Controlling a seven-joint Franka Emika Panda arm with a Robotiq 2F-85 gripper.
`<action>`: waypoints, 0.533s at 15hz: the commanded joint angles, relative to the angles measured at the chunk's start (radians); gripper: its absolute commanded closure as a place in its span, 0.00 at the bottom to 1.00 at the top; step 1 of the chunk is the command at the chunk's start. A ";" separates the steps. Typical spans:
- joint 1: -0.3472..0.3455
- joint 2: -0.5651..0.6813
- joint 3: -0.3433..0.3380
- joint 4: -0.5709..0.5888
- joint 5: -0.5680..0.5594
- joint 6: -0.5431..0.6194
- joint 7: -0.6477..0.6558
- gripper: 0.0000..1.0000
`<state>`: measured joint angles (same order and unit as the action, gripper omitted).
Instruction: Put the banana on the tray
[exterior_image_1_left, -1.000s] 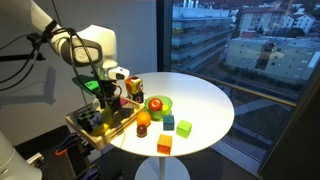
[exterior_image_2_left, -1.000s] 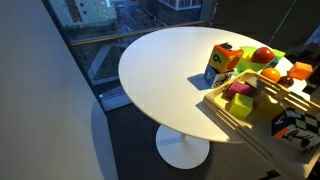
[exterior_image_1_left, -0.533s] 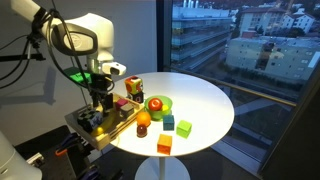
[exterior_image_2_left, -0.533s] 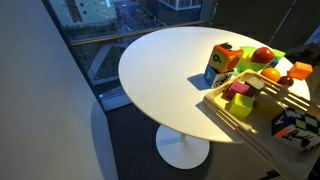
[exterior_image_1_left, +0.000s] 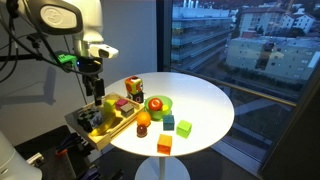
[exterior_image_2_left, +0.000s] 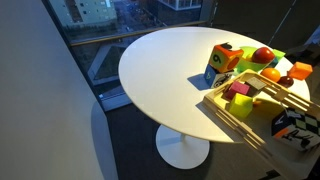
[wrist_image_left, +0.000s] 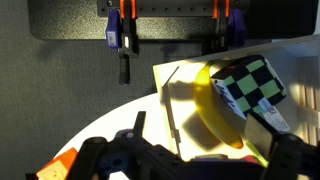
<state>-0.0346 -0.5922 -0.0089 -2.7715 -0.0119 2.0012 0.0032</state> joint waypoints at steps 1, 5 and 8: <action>-0.009 -0.103 0.001 -0.002 0.002 -0.039 0.038 0.00; -0.015 -0.159 0.007 0.000 -0.003 -0.039 0.066 0.00; -0.003 -0.139 0.001 0.001 0.001 -0.017 0.049 0.00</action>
<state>-0.0368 -0.7309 -0.0088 -2.7724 -0.0118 1.9858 0.0530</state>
